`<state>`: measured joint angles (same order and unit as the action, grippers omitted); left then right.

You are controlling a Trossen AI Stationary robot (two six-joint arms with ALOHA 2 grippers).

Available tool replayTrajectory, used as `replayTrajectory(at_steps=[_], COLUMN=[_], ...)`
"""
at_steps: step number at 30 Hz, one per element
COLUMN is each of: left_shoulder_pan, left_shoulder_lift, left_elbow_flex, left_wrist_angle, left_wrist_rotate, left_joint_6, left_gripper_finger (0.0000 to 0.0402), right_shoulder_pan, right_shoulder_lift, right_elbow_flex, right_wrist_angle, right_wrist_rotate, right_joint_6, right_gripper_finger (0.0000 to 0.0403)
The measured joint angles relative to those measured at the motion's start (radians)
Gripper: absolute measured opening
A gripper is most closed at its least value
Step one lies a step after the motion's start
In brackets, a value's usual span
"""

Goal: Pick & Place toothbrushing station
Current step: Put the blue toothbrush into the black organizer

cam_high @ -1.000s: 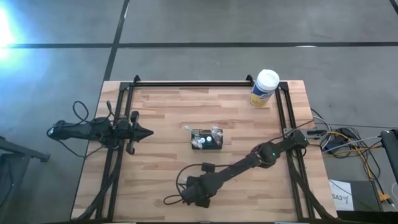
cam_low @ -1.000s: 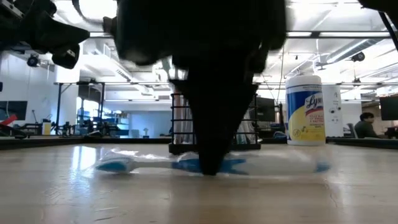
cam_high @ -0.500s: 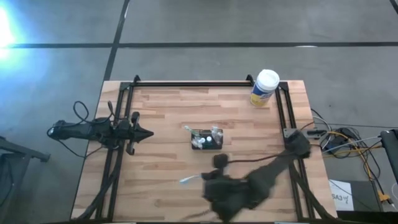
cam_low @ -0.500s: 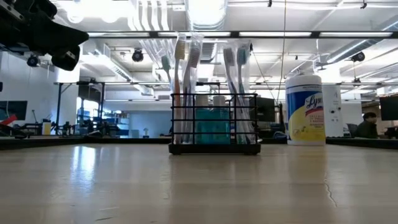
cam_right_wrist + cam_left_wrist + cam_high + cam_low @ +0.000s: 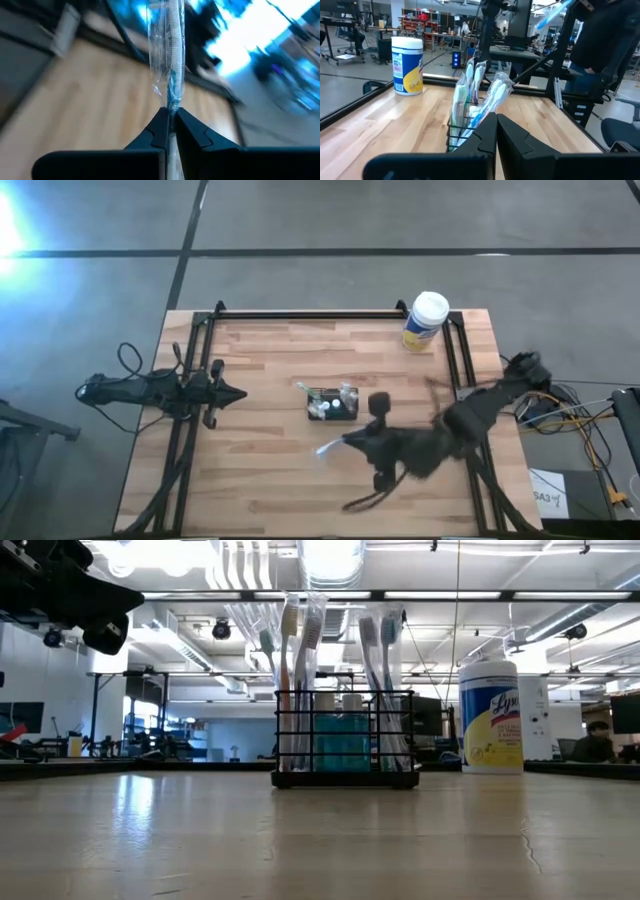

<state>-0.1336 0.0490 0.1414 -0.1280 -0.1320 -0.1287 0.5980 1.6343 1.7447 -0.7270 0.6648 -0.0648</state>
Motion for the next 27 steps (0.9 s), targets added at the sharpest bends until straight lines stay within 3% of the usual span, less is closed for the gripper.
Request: replayTrajectory(at_steps=[4,7,18,27], left_shoulder_pan=[0.000,0.000,0.000,0.000], left_shoulder_lift=[0.000,0.000,0.000,0.000], left_elbow_flex=[-0.003,-0.012,-0.026,-0.030], left_wrist_angle=[0.001,0.001,0.000,0.023], left_wrist_rotate=[0.000,0.000,0.000,-0.012], left_joint_6=[-0.005,-0.018,-0.033,-0.022], left_gripper_finger=[0.0012,0.0012,0.0012,0.0012], right_shoulder_pan=[-0.068,-0.122,-0.213,-0.286], right_shoulder_lift=[-0.140,-0.245,-0.513,-0.486], right_elbow_flex=[-0.299,-0.488,-1.004,-1.307], right_wrist_angle=[0.405,0.625,1.141,1.545], right_wrist_rotate=[-0.274,-0.391,-0.417,-0.402], right_joint_6=[-0.149,-0.160,-0.121,-0.096], right_gripper_finger=[0.0013,0.0013,0.0013,0.0013])
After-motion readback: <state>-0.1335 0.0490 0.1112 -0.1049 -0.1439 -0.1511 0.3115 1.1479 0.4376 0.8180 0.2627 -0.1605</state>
